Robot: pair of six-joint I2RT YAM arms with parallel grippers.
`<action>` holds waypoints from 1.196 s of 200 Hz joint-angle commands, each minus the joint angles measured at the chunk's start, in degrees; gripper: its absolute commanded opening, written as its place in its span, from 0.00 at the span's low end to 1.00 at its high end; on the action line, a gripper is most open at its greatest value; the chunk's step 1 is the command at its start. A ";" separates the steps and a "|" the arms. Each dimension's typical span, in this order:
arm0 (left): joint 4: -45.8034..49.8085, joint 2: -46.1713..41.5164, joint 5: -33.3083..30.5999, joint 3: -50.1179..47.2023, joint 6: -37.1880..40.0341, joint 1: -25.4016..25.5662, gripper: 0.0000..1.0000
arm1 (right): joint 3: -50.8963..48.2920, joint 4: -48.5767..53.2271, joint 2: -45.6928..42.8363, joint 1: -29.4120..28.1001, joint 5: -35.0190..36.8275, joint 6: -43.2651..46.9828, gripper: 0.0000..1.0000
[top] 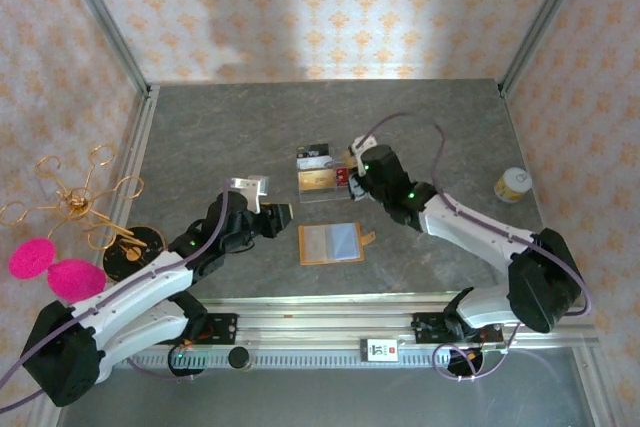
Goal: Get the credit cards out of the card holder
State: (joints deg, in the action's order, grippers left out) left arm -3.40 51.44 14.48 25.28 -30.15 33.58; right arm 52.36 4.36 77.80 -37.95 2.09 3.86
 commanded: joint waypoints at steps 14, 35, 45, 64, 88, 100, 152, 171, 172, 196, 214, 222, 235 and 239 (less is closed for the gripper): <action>1.16 -2.28 0.41 -2.69 -1.15 -0.56 0.38 | 0.06 6.54 -1.99 3.43 14.79 -9.43 0.00; -0.54 -2.91 1.35 -4.24 -1.93 -0.71 0.37 | -3.03 9.00 -1.03 5.29 15.40 -13.26 0.00; -1.01 -2.92 1.79 -4.43 -2.08 -0.71 0.37 | -2.64 10.24 0.81 6.35 13.27 -13.26 0.00; -1.39 -2.97 2.71 -4.36 -2.00 -0.80 0.36 | -1.64 9.78 3.91 8.01 7.76 -11.23 0.00; -0.91 -3.90 2.89 -4.44 -2.19 -0.82 0.35 | -0.18 9.44 7.27 9.56 3.18 -10.12 0.00; -1.26 -4.78 2.82 -5.01 -2.71 -0.80 0.35 | 0.11 9.39 8.77 10.23 0.99 -9.60 0.00; -1.15 -5.91 2.79 -5.29 -3.01 -0.89 0.35 | -1.25 6.91 9.93 10.10 -8.37 -9.44 0.00; -0.91 -6.00 2.47 -5.33 -3.04 -0.89 0.35 | -1.48 6.65 9.26 9.75 -10.63 -9.03 0.00; -0.91 -6.00 2.43 -5.33 -3.01 -0.89 0.35 | -1.47 6.64 9.24 9.70 -10.80 -9.04 0.00; -0.84 -6.00 2.38 -5.34 -2.99 -0.89 0.35 | -1.94 6.53 9.24 9.36 -13.59 -8.66 0.00; -0.63 -6.00 2.27 -5.39 -3.07 -0.89 0.35 | -2.49 6.27 7.91 8.44 -14.08 -8.65 0.00; -0.60 -6.09 2.09 -5.41 -3.14 -0.89 0.35 | -2.54 6.47 7.10 8.16 -13.70 -8.75 0.00; -0.63 -6.09 2.09 -5.52 -3.09 -0.92 0.35 | -2.01 8.36 5.92 7.86 -12.59 -8.82 0.00; -0.71 -6.09 2.13 -5.50 -3.10 -0.89 0.35 | -1.92 9.09 5.26 7.81 -11.46 -8.79 0.00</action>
State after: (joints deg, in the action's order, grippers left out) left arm -3.66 46.19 16.45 20.40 -32.95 33.21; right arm 50.54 11.81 87.33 -29.30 -10.15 -5.74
